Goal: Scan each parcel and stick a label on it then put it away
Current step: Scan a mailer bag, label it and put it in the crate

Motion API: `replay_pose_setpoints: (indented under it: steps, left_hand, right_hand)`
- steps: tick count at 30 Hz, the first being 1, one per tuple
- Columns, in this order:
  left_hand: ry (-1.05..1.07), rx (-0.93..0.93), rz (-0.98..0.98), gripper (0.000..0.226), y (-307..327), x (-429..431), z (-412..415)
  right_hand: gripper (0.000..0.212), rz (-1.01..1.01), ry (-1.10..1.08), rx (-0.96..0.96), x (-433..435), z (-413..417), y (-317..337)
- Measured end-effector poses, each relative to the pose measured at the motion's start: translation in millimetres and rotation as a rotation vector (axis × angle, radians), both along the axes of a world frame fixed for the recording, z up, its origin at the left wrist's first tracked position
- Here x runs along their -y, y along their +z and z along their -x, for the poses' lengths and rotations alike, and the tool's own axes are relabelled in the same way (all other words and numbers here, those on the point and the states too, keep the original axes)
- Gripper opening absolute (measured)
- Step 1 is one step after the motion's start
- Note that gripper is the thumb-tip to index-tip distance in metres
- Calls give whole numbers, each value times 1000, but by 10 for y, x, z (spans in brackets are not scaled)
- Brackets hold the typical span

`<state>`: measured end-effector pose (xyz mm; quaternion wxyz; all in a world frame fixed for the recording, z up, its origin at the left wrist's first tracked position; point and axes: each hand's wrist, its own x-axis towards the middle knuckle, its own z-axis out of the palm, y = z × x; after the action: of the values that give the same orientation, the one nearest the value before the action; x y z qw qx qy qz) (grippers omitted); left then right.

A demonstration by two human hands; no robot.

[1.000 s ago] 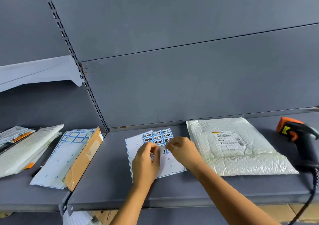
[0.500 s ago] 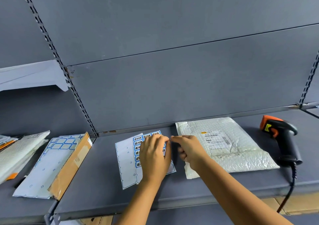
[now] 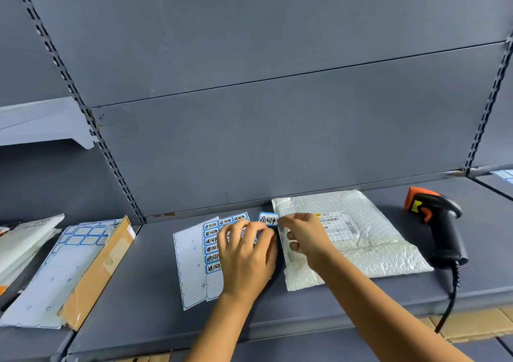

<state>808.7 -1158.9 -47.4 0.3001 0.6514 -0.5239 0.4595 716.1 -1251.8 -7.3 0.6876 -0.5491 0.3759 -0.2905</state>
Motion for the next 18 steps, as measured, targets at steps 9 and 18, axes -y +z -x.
replay_pose_setpoints:
  steps: [9, 18]
  left_hand:
    - [-323, -132, -251, 13, 64, 365, 445]
    - [-392, -294, -750, 36, 90, 843, 873]
  right_hand:
    - [22, 352, -391, -165, 777, 790, -35]
    - [24, 326, -431, -434, 1240, 1383, -111]
